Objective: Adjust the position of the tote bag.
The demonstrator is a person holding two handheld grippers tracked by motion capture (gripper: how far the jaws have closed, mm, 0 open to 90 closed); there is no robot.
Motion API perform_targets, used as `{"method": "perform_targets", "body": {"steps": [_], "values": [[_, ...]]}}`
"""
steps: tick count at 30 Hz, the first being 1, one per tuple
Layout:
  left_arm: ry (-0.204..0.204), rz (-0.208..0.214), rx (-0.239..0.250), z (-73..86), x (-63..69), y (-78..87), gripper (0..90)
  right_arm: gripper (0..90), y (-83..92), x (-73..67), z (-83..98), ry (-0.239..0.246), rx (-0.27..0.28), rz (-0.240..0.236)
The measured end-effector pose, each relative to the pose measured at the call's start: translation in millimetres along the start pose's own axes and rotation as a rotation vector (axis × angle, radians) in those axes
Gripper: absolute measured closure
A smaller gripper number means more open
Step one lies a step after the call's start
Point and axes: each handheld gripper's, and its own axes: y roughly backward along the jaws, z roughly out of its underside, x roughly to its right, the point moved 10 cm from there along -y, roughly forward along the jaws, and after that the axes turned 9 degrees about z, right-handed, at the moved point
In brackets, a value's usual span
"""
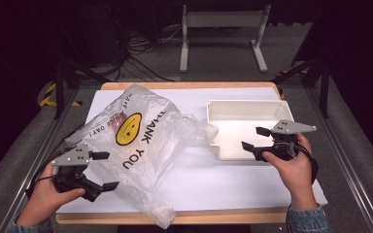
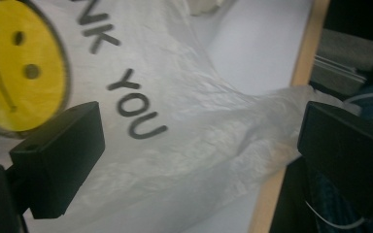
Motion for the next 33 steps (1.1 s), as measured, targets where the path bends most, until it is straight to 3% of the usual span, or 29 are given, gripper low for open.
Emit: {"method": "perform_targets", "body": {"steps": [4,8,13,20,23,26,28,31,33], "values": [[-0.020,0.022,-0.027,3.4,3.2,-7.1,3.8,21.6,-1.1,-0.5,0.7,-0.003,-0.004,-0.003],[-0.028,-0.004,-0.055,6.1,0.1,-14.1,3.8,20.6,-2.6,-1.2,2.0,-0.009,-0.011,-0.006],[-0.073,-0.020,-0.095,9.9,-2.6,-25.0,3.8,20.5,-3.0,-2.3,1.9,-0.013,-0.011,-0.007],[-0.087,-0.039,-0.133,16.1,-10.7,-38.2,3.7,20.5,2.4,5.4,-1.7,-0.069,0.029,0.017],[-0.146,-0.084,-0.182,19.8,-15.8,-42.3,3.2,19.8,1.4,4.7,1.2,-0.079,0.014,0.008],[-0.190,-0.080,-0.196,20.4,-15.7,-45.9,2.4,19.7,-0.8,1.2,4.5,-0.078,-0.006,-0.005],[-0.190,-0.078,-0.202,21.0,-15.5,-47.8,2.7,19.7,-2.3,-0.9,5.6,-0.077,-0.013,-0.009],[-0.195,-0.100,-0.216,21.7,-21.0,-46.9,8.3,19.7,-4.4,-3.6,7.5,-0.071,-0.022,-0.017],[-0.173,-0.095,-0.216,22.3,-21.8,-44.9,23.8,19.7,-5.4,-5.3,8.0,-0.072,-0.024,-0.022]]}}
